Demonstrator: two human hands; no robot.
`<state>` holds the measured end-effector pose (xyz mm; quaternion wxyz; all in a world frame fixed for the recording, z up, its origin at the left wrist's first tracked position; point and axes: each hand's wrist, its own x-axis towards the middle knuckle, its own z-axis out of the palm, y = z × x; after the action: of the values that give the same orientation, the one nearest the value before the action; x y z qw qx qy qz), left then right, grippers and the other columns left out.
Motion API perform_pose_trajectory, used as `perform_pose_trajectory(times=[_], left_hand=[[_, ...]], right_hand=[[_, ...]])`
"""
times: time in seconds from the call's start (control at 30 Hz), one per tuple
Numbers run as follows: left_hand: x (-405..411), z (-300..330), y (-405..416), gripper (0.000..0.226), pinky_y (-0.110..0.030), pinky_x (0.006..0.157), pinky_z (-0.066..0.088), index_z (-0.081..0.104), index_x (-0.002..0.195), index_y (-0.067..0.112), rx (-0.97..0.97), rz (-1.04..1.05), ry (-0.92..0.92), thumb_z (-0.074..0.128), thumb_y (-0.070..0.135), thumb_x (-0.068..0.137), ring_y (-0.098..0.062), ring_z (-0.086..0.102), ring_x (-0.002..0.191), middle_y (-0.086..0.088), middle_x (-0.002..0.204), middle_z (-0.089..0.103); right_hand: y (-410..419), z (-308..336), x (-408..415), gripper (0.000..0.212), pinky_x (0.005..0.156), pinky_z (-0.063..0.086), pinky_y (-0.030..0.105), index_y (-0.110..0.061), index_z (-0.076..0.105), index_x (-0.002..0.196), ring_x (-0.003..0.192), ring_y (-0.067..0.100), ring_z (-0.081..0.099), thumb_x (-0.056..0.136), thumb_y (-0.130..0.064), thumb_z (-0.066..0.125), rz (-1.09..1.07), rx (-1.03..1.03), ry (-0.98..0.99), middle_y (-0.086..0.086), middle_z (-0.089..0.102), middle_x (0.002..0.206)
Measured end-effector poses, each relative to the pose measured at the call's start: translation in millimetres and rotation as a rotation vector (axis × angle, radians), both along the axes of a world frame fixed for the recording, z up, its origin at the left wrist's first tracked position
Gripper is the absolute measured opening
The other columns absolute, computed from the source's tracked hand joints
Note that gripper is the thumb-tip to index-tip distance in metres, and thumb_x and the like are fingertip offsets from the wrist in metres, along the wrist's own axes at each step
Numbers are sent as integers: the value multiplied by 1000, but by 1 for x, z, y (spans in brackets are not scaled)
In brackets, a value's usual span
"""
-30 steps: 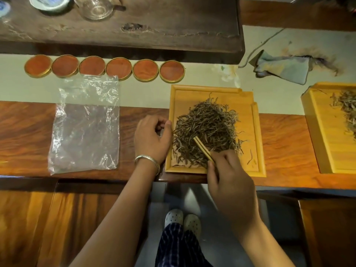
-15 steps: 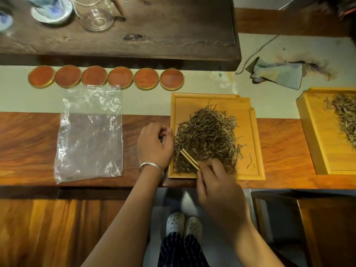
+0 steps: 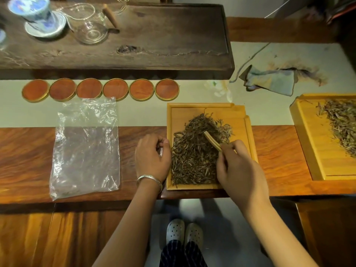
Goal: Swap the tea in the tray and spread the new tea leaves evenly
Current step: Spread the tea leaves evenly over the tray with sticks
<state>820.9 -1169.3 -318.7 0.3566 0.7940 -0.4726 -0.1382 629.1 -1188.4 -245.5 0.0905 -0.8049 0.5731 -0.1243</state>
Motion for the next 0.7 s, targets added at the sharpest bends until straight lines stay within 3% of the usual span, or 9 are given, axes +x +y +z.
perform_pose_trajectory(times=[0.13, 0.37, 0.57, 0.7], left_hand=[[0, 1, 0, 17, -30, 61, 29, 53, 72, 16, 6, 4, 7, 51, 27, 84, -14, 41, 70, 6, 69, 49], [-2, 2, -1, 14, -30, 63, 28, 50, 72, 18, 0, -5, -6, 52, 23, 84, -14, 39, 69, 10, 69, 44], [-2, 4, 0, 14, -27, 63, 24, 46, 72, 25, -6, -17, -4, 54, 22, 84, -11, 37, 68, 16, 68, 38], [-2, 4, -1, 15, -26, 62, 22, 45, 72, 27, 7, -14, 0, 54, 23, 84, -9, 35, 68, 17, 68, 38]], right_hand=[[-14, 2, 7, 23, 39, 41, 21, -12, 64, 100, 51, 18, 55, 93, -23, 46, 10, -61, 139, 6, 57, 94], [-14, -4, 11, 19, 39, 42, 26, -10, 65, 100, 49, 23, 57, 91, -21, 53, 40, 47, -29, 5, 56, 92], [-29, -4, 24, 21, 40, 47, 27, -6, 64, 97, 57, 21, 57, 90, -20, 49, 63, 4, 12, 9, 58, 89], [-33, -8, 31, 17, 40, 37, 20, -6, 65, 97, 54, 20, 57, 89, -17, 55, 90, 6, 3, 9, 59, 92]])
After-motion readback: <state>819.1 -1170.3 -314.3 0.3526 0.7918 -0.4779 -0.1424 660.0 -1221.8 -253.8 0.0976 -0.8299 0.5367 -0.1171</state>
